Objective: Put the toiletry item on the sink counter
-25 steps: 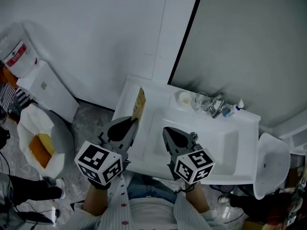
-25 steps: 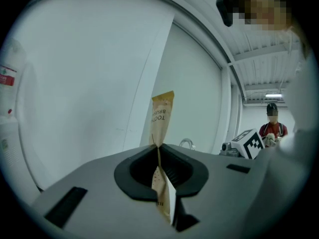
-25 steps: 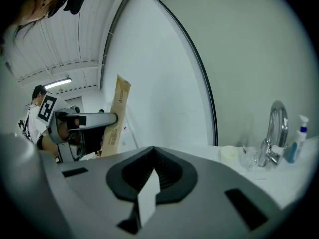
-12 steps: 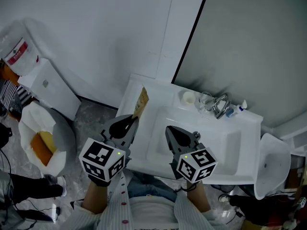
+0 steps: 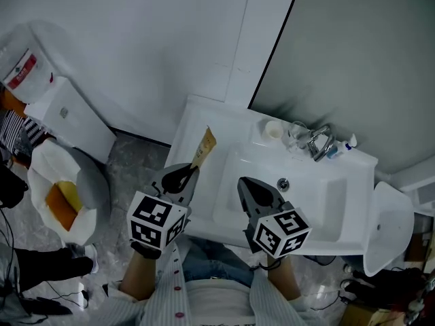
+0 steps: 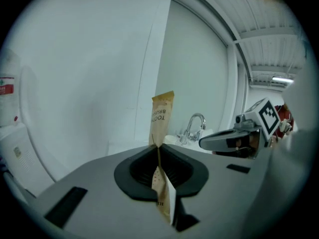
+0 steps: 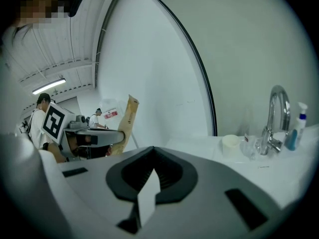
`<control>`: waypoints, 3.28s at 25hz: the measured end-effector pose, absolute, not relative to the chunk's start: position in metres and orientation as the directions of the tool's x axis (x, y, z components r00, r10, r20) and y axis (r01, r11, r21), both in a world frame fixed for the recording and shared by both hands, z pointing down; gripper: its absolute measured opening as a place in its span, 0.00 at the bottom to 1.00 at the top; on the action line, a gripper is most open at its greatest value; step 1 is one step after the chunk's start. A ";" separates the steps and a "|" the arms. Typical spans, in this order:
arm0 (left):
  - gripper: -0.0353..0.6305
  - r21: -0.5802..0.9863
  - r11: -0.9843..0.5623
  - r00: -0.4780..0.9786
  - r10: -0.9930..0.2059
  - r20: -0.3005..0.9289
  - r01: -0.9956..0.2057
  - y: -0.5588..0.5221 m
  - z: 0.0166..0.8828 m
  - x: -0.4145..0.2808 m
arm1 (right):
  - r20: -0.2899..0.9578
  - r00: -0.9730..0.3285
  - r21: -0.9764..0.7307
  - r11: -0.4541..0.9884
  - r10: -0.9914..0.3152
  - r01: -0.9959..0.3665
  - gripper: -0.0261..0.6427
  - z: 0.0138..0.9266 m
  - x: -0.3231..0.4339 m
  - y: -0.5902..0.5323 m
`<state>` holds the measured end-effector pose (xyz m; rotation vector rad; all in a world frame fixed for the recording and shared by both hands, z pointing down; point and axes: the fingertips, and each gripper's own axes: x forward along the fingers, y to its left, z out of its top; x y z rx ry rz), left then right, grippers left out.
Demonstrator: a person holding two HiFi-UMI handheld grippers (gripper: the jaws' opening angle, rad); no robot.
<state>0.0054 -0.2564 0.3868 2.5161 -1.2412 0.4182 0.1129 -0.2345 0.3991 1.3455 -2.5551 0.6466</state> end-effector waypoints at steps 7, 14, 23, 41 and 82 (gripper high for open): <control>0.10 0.119 -0.583 0.560 -0.672 0.484 -0.803 -0.262 0.434 0.007 | 0.378 -0.557 -0.301 0.470 -0.740 -0.829 0.05 0.410 0.115 -0.232; 0.10 0.123 -0.585 0.545 -0.629 0.555 -0.801 -0.266 0.471 0.012 | 0.414 -0.544 -0.318 0.445 -0.730 -0.837 0.05 0.425 0.120 -0.233; 0.10 0.122 -0.591 0.522 -0.574 0.631 -0.797 -0.265 0.513 0.018 | 0.446 -0.547 -0.335 0.434 -0.708 -0.836 0.05 0.440 0.121 -0.232; 0.11 0.128 -0.584 0.461 -0.468 0.754 -0.802 -0.248 0.580 0.017 | 0.497 -0.574 -0.366 0.442 -0.651 -0.819 0.05 0.466 0.108 -0.223; 0.22 0.075 -0.668 0.404 -0.353 0.844 -0.740 -0.233 0.622 0.024 | 0.517 -0.545 -0.385 0.390 -0.659 -0.837 0.05 0.474 0.117 -0.218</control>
